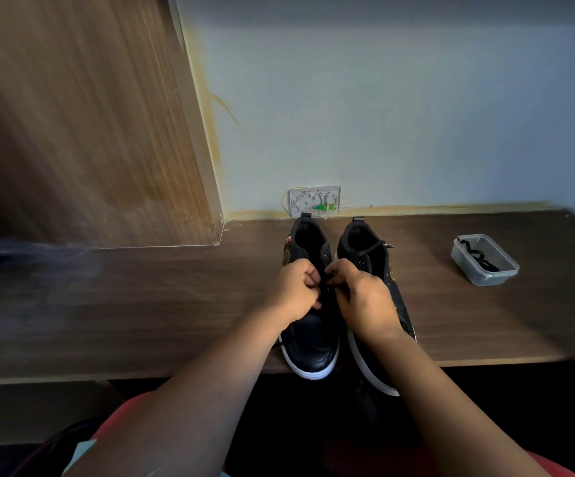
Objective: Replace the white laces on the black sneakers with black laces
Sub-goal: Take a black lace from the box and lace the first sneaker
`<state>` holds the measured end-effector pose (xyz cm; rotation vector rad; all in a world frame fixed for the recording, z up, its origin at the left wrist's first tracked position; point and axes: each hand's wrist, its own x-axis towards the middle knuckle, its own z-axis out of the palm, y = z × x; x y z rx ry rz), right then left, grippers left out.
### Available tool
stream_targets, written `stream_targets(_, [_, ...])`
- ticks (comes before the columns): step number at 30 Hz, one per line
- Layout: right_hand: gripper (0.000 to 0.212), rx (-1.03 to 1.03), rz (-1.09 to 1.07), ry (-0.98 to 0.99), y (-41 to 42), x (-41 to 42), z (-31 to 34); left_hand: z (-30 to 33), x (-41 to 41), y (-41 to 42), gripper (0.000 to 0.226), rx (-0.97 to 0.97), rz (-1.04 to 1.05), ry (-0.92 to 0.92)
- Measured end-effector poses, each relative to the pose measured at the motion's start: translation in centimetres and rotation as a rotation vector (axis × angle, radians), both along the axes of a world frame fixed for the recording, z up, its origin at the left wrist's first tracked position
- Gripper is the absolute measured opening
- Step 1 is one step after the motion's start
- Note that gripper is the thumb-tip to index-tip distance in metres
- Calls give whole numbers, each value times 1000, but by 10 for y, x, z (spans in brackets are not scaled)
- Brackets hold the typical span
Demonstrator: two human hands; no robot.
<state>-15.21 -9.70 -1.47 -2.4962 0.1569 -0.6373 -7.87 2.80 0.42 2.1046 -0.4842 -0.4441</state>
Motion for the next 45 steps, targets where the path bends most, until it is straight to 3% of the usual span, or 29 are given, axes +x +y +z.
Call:
stream_targets(6, [50, -115, 157, 135, -7, -4, 9, 5, 5, 5, 14, 311, -131, -512])
stream_targets(11, [54, -133, 177, 248, -9, -6, 11, 16, 15, 15, 30, 257, -149, -524])
stream_targets(13, [53, -65, 158, 192, -8, -6, 12, 26, 22, 24, 26, 214, -50, -496])
stream_targets(17, [58, 73, 79, 141, -8, -4, 13, 45, 50, 55, 17, 91, 490, -459])
stream_targets(18, [58, 93, 60, 138, -9, -3, 12, 47, 56, 65, 17, 134, 584, -427])
stream_targets(20, [58, 123, 35, 134, -11, -2, 10, 49, 60, 80, 21, 469, 600, -301])
stream_targets(22, [55, 136, 21, 110, -12, -1, 9, 46, 50, 78, 31, 765, 431, -276])
stream_targets(23, [54, 136, 18, 96, -12, -1, 9, 42, 44, 72, 31, 757, 316, -350])
stream_targets(26, [53, 122, 16, 65, -12, -2, 11, 31, 26, 44, 25, 461, -68, -708])
stream_targets(29, [50, 107, 26, 55, -12, -3, 10, 19, 12, 17, 27, 493, -288, -822])
stream_targets(31, [49, 98, 26, 53, -13, -4, 10, 7, 8, 11, 25, 572, -311, -836])
stream_targets(35, [47, 104, 17, 41, -15, -3, 10, 14, 19, 10, 22, 433, -173, -800])
stream_targets(39, [44, 132, 5, 51, -15, -2, 10, 30, 38, 27, 25, 339, -159, -632])
stream_targets(40, [43, 139, -2, 53, -16, -2, 10, 34, 43, 33, 24, 223, -116, -524])
stream_targets(43, [40, 155, -14, 48, -16, -2, 11, 55, 49, 52, 19, -374, 342, -127])
stream_targets(45, [40, 163, -15, 40, -16, -1, 10, 67, 60, 70, 19, -637, 685, 108])
